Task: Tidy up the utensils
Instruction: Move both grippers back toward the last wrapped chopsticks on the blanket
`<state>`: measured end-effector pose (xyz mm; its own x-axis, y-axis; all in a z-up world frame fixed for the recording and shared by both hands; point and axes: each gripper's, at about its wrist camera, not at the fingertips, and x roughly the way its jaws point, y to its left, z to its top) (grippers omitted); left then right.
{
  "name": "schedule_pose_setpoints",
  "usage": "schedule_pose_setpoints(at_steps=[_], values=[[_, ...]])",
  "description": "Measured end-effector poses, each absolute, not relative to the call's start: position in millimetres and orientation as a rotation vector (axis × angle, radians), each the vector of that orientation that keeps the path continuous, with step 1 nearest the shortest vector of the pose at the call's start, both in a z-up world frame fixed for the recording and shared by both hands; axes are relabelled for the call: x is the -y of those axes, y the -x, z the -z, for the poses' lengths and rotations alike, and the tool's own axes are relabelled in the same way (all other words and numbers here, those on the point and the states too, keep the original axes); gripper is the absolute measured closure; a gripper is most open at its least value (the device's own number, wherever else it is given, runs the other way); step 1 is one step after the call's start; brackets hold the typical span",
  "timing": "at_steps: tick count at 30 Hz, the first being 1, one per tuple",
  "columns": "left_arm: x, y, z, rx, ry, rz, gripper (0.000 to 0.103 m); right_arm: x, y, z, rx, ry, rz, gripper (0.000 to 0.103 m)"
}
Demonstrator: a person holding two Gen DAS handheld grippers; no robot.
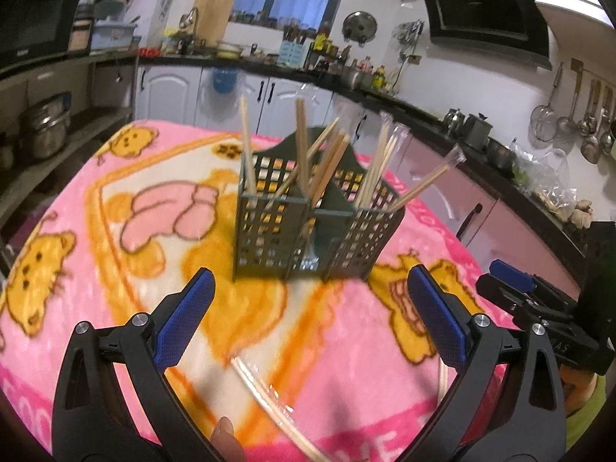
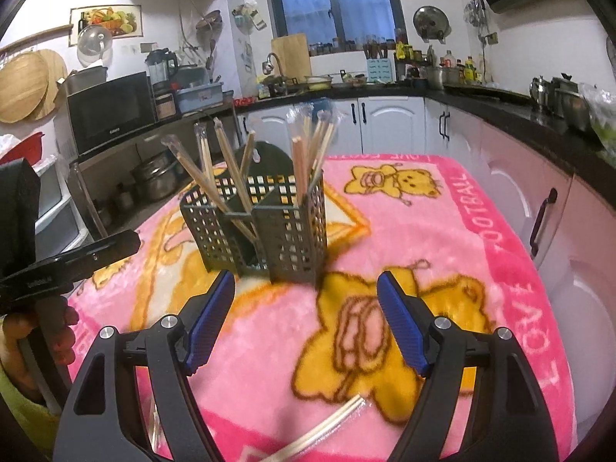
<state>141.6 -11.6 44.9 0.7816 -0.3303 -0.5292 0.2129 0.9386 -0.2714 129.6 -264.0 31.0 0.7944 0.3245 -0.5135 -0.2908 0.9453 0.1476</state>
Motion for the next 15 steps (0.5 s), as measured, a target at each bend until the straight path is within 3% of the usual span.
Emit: schedule_pose_setpoints(at_steps=[15], values=[[1.0,-137.3,-6.0,-0.716,0.228,0.279,0.011,270.8,-123.4,1.3,-0.652,-0.064,-0.327,0.029]])
